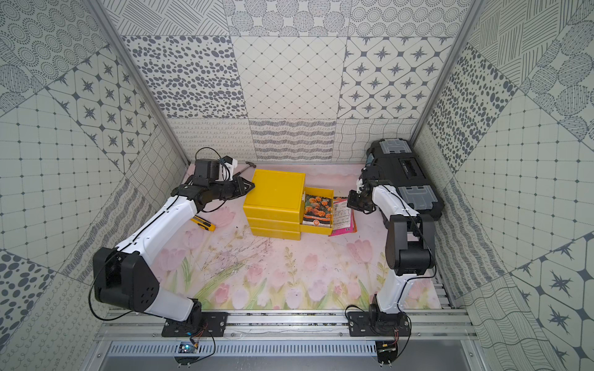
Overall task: Take the seed bags out of the drawer
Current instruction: Place the seed packet at the center of the board.
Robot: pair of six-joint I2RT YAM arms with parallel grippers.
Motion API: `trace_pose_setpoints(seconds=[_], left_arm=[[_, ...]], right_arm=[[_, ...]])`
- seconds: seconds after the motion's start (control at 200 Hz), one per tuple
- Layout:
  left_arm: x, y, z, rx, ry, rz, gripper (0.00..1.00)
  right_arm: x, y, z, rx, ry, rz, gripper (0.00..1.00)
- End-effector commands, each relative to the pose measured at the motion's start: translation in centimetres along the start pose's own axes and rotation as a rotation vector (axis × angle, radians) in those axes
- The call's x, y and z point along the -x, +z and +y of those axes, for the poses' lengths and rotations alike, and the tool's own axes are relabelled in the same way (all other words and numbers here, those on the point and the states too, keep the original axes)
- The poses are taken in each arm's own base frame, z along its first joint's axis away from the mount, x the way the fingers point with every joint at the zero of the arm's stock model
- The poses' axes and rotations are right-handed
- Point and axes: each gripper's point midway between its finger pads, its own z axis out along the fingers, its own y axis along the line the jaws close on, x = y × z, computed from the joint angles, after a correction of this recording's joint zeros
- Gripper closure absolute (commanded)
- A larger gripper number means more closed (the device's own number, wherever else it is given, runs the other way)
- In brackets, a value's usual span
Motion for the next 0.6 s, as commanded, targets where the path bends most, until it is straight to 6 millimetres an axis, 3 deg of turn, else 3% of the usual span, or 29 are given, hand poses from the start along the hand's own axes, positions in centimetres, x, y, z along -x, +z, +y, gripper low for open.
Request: trace_pose_setpoints(seconds=[0.0,0.055,0.32,0.445,0.595], left_arm=[[-6.2,0.3,2.8,0.105,-0.098,0.236,0.75],[-6.2,0.3,2.8,0.107,-0.099,0.237,0.74],[-6.2,0.2,2.8,0.109,-0.099,0.237,0.74],[-6.2,0.3,2.9,0.109,-0.098,0.237,0.75],[-6.2,0.2,2.9,0.11,-0.098,0.237,0.74]], right_arm=[[1.4,0.0,-1.1,-0.102,-0.035,-0.039,1.0],[1.7,0.1,-1.5,-0.139,-0.039,-0.047,0.97],[2.2,-0.7,-2.0,-0.209,-0.04,-0.082,0.65],[2.3,-2.1,-0.6,-0.179,-0.053,-0.117,0.63],[2.4,-4.9,2.8,-0.077,-0.076,-0.185,0.66]])
